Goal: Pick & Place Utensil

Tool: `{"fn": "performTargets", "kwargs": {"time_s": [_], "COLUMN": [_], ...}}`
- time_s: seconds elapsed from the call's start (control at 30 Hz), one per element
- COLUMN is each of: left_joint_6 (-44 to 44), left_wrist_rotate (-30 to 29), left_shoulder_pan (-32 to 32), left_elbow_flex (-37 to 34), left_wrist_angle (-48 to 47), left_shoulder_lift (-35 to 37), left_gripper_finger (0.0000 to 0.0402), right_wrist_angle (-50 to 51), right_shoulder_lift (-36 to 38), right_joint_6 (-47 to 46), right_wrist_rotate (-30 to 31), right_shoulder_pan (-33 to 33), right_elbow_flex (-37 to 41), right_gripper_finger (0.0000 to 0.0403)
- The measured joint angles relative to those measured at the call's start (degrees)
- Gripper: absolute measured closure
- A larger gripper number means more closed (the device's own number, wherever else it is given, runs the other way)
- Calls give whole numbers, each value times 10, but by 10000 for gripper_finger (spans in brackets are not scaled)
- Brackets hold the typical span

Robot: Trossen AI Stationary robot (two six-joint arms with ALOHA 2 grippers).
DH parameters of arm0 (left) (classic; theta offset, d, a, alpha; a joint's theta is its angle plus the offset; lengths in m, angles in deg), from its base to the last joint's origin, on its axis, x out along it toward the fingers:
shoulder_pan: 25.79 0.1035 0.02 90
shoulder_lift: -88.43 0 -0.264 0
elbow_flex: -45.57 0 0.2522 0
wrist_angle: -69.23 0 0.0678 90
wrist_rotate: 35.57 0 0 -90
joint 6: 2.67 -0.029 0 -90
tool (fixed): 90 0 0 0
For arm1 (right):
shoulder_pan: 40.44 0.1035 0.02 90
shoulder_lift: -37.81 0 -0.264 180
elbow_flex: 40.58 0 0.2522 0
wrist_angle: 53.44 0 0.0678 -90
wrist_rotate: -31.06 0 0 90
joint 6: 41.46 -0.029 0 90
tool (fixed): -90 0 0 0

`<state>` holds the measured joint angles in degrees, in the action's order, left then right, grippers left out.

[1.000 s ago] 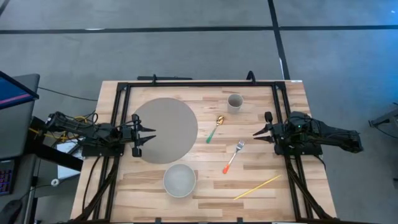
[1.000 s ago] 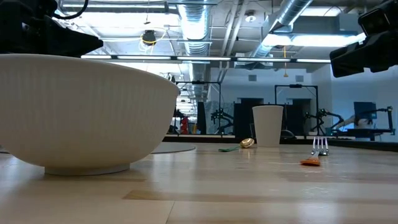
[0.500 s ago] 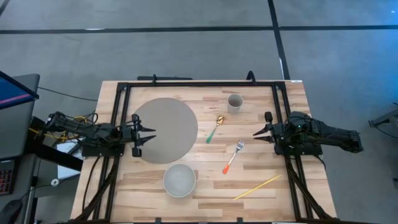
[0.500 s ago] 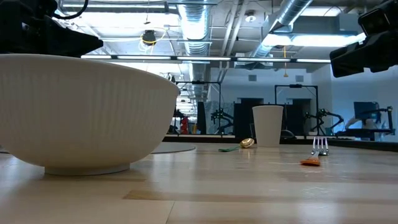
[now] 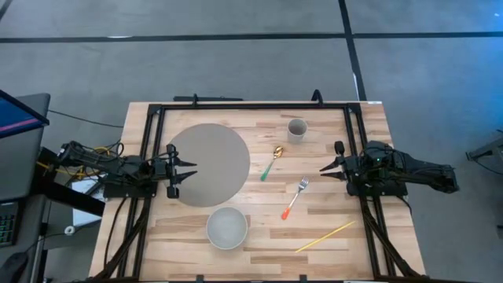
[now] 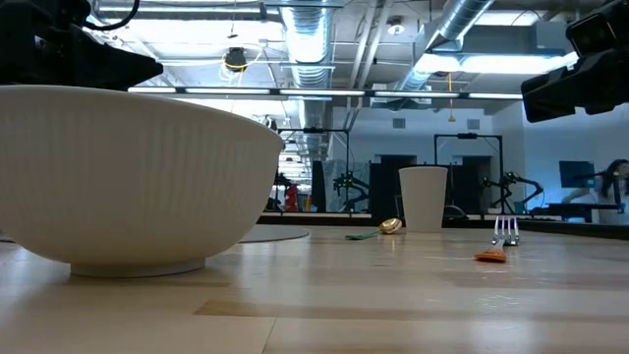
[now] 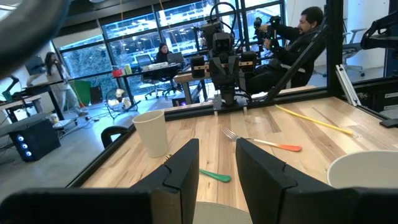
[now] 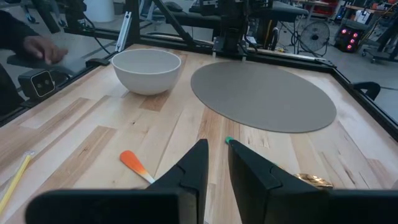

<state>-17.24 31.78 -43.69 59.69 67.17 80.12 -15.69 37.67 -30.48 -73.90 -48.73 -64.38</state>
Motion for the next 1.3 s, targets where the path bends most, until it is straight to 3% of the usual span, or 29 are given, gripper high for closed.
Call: {"fn": "performTargets", "kwargs": {"time_s": [0.9,1.3], "left_joint_6": [-30,-28], "left_wrist_rotate": [0,0], "left_shoulder_pan": [0,0], "left_elbow_flex": [0,0], "left_wrist_angle": [5,165], "left_shoulder_lift": [0,0], "left_gripper_finger": [294,294], "right_wrist_angle": [0,0], "right_shoulder_lift": [0,0], "right_joint_6": [0,0], "right_wrist_rotate": [0,0], "right_shoulder_pan": [0,0], "right_elbow_flex": [0,0], "right_gripper_finger": [347,347]}}
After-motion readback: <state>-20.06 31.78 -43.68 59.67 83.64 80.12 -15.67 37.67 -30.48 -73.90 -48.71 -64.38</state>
